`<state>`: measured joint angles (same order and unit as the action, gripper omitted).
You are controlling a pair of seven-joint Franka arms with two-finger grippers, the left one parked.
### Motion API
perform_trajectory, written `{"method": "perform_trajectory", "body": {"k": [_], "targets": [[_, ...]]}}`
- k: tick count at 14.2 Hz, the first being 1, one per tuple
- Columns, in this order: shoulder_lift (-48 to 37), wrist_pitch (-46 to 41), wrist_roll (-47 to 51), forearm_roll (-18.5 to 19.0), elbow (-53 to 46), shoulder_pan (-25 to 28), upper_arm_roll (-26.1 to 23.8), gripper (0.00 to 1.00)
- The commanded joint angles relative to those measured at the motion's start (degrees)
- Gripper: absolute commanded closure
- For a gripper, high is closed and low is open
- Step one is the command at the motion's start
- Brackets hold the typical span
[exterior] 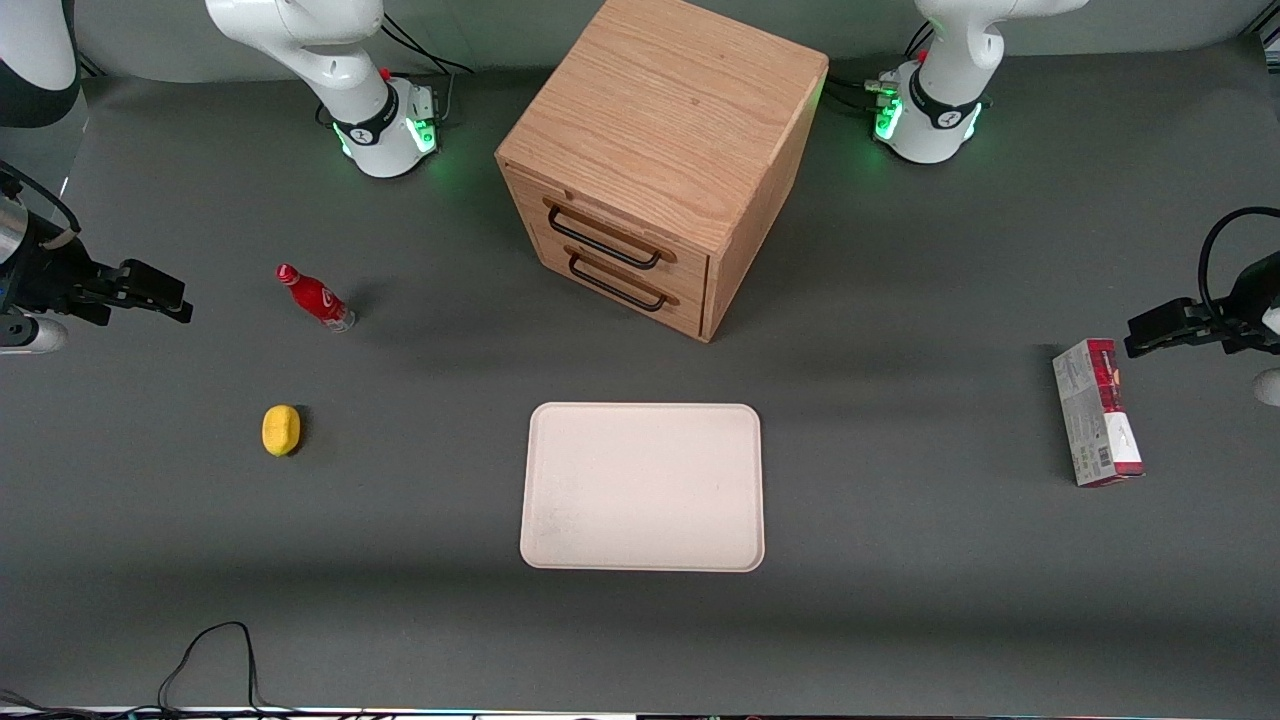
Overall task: Place coke bottle on tray
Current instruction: 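Move the right gripper toward the red Coca-Cola bottle lying on the table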
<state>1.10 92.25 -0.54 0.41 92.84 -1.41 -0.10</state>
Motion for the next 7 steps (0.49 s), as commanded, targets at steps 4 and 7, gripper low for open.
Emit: {"method": "perform_trajectory", "body": {"k": [4, 7], "targets": [[0.4, -0.93, 0.11, -0.85, -0.82, 0.7, 0.71, 0.0], [-2.83, -3.21, -4.8, -0.33, 1.8, 0.35, 2.98, 0.0]]}}
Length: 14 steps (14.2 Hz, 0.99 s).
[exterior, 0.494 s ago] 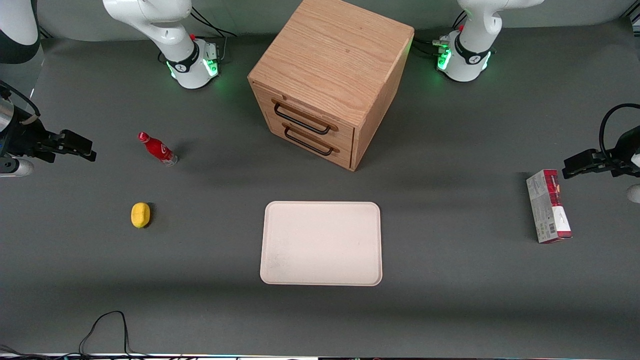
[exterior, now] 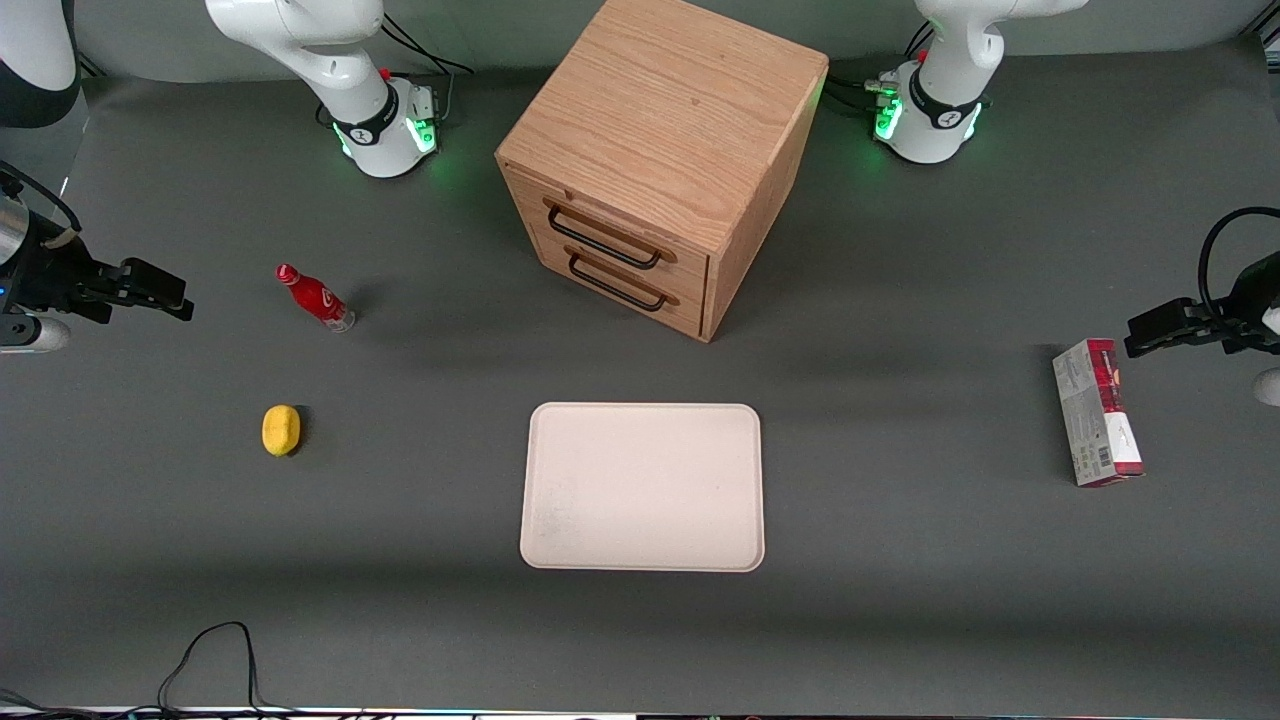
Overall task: Place coke bottle on tray
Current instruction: 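Move the right gripper toward the red Coca-Cola bottle lying on the table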
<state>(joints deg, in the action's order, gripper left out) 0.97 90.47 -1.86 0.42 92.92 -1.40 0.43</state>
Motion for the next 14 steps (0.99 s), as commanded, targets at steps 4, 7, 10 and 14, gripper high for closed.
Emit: {"method": "perform_trajectory", "body": {"k": [4, 7, 10, 14], "targets": [[-14.56, 0.93, -4.46, -0.25, 15.33, 0.7, 5.19, 0.0], [-23.01, 1.9, -4.38, 0.1, 25.35, 0.78, 5.11, 0.0], [-30.04, 3.39, -4.38, 3.17, 32.83, 2.62, 4.85, 0.0], [-33.05, 3.49, -4.73, 3.88, 36.54, 2.81, 5.2, 0.0]]}}
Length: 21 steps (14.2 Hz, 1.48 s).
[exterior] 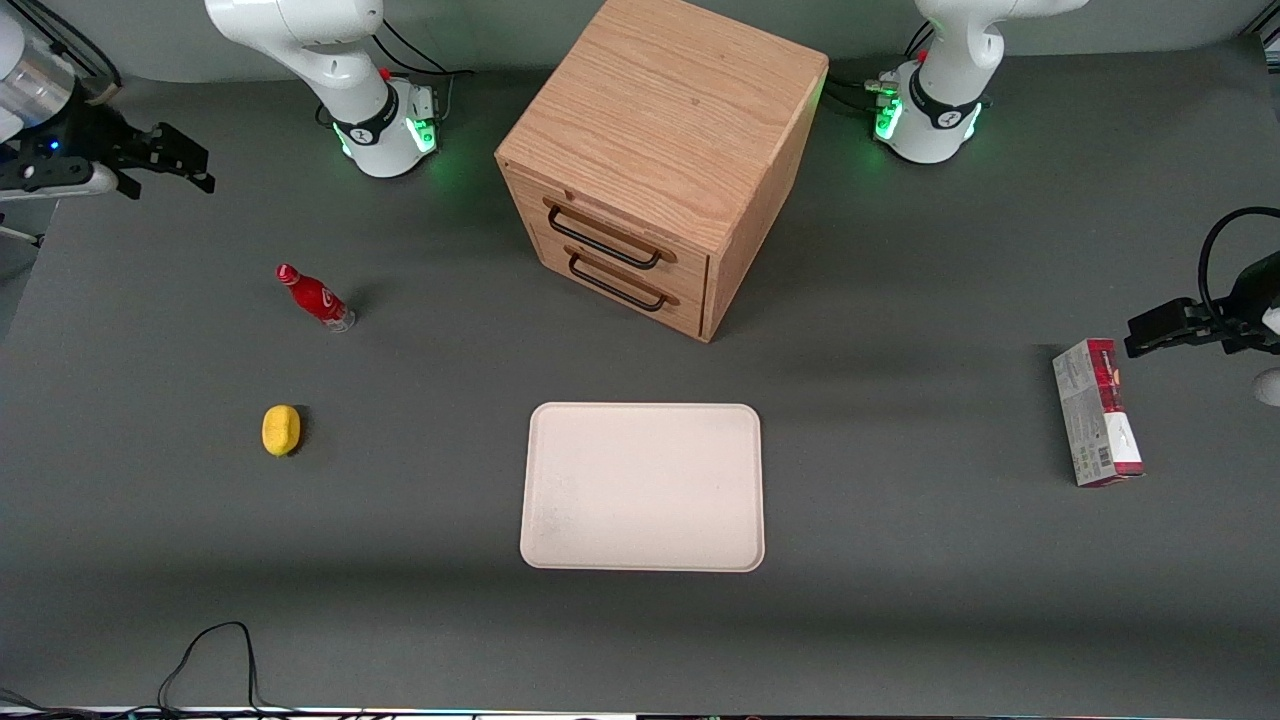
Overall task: Place coke bottle on tray
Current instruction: 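Move the right gripper toward the red Coca-Cola bottle lying on the table, then lower the open right gripper over the bottle's cap end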
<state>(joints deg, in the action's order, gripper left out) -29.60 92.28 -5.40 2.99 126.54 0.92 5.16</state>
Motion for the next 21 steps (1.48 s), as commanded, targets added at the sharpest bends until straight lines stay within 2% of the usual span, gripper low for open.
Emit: {"method": "perform_trajectory", "body": {"k": [1, 17, 21], "targets": [[-2.04, 2.11, -1.19, 1.58, 3.09, 0.49, 0.55, 0.0], [6.13, 32.51, -1.19, 1.58, 23.66, 0.31, 2.4, 0.0], [6.66, 38.83, -3.29, 1.58, 28.4, 0.4, 4.76, 0.0]]}}
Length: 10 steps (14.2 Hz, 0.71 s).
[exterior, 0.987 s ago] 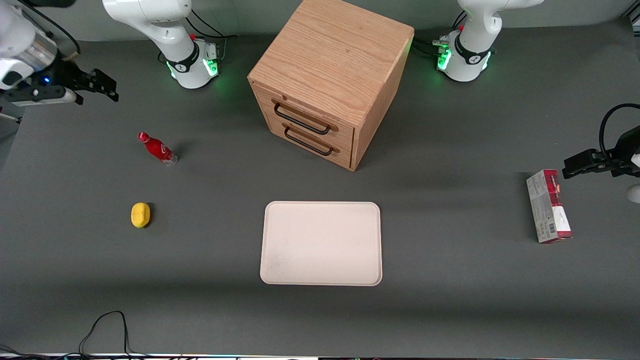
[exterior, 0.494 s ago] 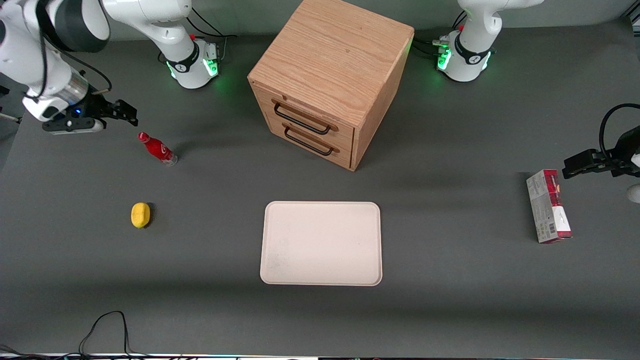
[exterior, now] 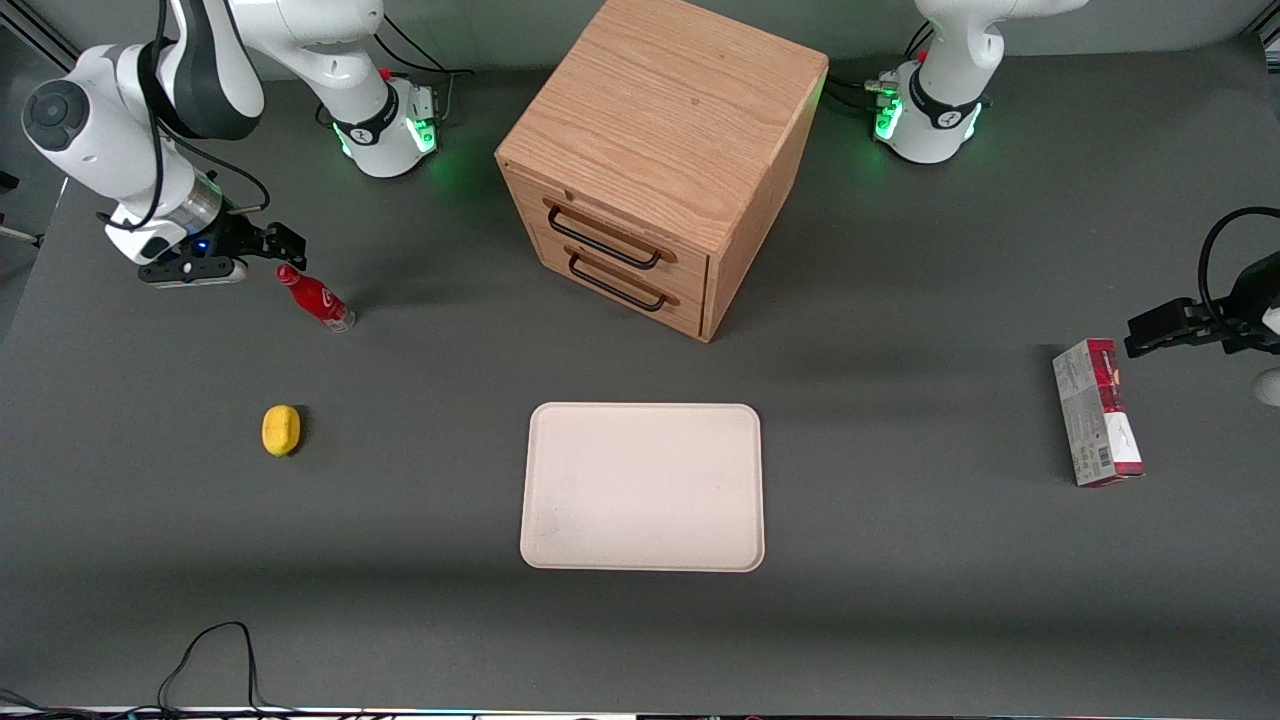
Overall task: Place coke bottle on tray
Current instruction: 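Lower the open right gripper over the bottle's cap end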
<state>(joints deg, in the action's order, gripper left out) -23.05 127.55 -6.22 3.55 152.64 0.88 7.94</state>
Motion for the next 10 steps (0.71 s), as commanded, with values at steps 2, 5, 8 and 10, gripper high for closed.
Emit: {"method": "perform_trajectory", "body": {"k": [2, 5, 8, 10], "targets": [[1.87, 6.11, -2.92, 1.11, 3.27, 0.53, 2.78, 0.0], [3.27, 8.85, -2.92, 1.02, 4.33, 0.53, 2.79, 0.0], [3.81, 9.56, -2.92, 1.11, 4.5, 0.61, 2.79, 0.0], [3.89, 9.47, -2.84, 1.11, 4.42, 0.61, 2.79, 0.0]]}}
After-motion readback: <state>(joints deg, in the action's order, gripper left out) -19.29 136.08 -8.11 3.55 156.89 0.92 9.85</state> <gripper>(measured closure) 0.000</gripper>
